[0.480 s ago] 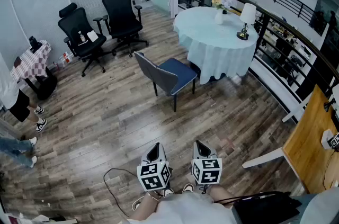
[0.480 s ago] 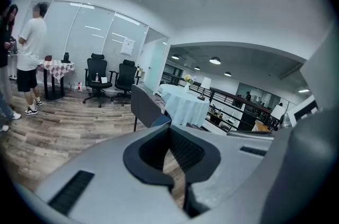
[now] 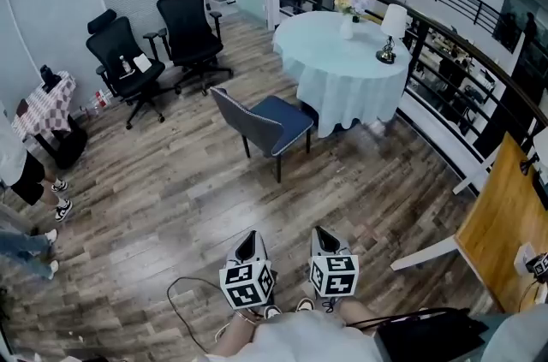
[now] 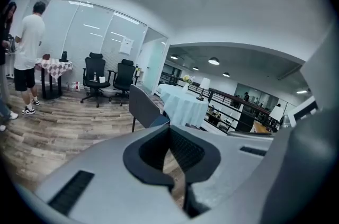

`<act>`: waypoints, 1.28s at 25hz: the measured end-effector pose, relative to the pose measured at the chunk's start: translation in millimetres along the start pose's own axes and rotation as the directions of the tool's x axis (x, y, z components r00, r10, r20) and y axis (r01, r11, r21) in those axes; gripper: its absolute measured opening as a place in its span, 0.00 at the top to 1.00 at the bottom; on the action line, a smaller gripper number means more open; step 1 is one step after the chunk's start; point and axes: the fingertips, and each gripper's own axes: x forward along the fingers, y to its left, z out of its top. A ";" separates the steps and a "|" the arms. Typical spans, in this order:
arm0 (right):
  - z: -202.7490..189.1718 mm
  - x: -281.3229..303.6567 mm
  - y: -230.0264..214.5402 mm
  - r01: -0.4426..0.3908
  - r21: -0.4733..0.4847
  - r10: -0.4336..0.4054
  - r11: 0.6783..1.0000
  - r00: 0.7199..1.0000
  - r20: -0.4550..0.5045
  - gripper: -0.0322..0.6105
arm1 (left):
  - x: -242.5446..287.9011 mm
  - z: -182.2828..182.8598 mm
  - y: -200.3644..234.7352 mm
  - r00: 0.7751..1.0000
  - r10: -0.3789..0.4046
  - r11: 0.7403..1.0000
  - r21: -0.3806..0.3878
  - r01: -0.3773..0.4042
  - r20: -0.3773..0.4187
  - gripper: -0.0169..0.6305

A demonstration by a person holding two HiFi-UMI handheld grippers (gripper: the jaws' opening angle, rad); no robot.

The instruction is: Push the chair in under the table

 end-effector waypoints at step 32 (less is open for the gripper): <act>0.4 116.7 54.9 -0.043 -0.015 0.042 0.999 0.994 -0.102 0.92 | 37.4 26.6 122.0 0.996 0.085 0.993 -0.076 -0.085 -0.002 0.97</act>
